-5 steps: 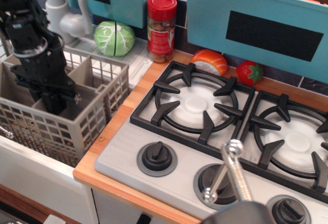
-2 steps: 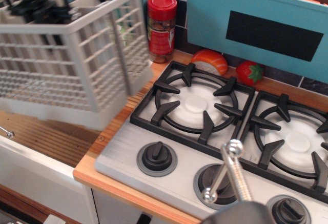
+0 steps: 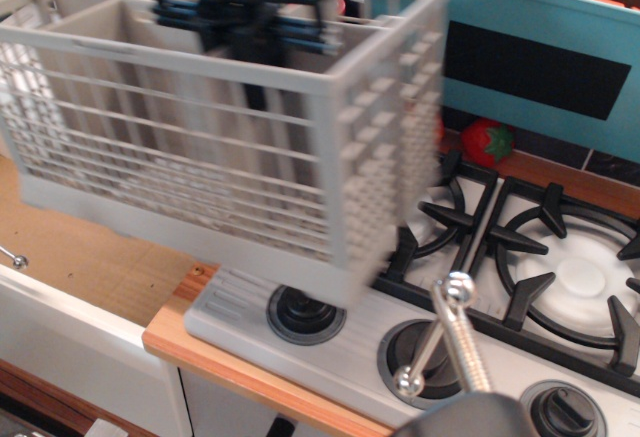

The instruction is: Move drying rack out of sink

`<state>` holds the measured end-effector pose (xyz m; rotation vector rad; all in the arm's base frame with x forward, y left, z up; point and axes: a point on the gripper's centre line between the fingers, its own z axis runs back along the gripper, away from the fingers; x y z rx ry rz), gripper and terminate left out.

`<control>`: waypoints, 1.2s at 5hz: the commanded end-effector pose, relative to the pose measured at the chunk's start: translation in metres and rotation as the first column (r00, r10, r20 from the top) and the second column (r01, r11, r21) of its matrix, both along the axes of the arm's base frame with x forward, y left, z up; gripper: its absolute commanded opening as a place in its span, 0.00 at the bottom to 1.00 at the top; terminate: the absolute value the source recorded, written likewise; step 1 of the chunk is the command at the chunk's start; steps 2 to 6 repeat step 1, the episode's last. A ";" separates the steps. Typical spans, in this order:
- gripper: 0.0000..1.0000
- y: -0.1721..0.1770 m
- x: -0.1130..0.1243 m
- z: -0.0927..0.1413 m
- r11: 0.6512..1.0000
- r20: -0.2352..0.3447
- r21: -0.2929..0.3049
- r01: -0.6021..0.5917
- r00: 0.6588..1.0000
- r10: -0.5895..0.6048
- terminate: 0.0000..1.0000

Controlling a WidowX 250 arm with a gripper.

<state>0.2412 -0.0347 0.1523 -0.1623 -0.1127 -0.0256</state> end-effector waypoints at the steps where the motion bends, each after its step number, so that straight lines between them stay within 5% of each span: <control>1: 0.00 -0.086 -0.002 0.007 0.999 0.064 0.008 -0.043 0.997 0.042 1.00; 6: 0.00 -0.086 -0.002 0.007 0.999 0.064 0.008 -0.043 0.997 0.042 1.00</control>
